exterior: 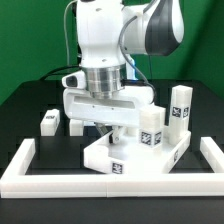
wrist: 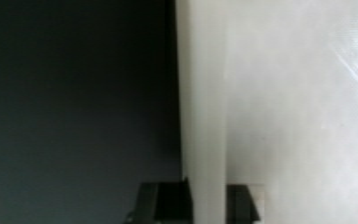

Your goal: Assemble desk

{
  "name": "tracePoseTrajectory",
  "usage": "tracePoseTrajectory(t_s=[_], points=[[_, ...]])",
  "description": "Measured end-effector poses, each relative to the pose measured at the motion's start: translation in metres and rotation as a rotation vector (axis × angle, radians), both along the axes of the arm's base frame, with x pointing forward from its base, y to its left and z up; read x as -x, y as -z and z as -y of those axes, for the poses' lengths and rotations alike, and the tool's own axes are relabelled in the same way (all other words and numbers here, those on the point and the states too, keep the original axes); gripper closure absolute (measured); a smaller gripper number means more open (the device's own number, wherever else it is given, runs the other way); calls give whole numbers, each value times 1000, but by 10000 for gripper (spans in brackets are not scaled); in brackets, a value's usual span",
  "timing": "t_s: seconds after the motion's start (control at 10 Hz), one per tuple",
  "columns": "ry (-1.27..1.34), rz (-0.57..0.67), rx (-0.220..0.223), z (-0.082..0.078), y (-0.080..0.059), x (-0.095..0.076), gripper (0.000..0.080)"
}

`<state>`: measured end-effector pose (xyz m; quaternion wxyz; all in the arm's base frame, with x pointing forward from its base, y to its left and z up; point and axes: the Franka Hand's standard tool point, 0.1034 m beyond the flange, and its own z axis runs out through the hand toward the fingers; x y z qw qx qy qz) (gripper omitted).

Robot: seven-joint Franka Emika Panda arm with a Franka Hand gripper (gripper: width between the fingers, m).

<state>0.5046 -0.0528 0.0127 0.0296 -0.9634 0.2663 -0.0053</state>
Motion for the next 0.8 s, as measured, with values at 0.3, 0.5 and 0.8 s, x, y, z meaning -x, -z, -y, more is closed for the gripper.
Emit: tracePoseTrajectory(t_s=[0.3, 0.5, 0.8], points=[[-305, 10, 23, 4, 0, -3, 745], [-494, 35, 37, 7, -5, -15, 745], [-672, 26, 53, 11, -2, -11, 745]])
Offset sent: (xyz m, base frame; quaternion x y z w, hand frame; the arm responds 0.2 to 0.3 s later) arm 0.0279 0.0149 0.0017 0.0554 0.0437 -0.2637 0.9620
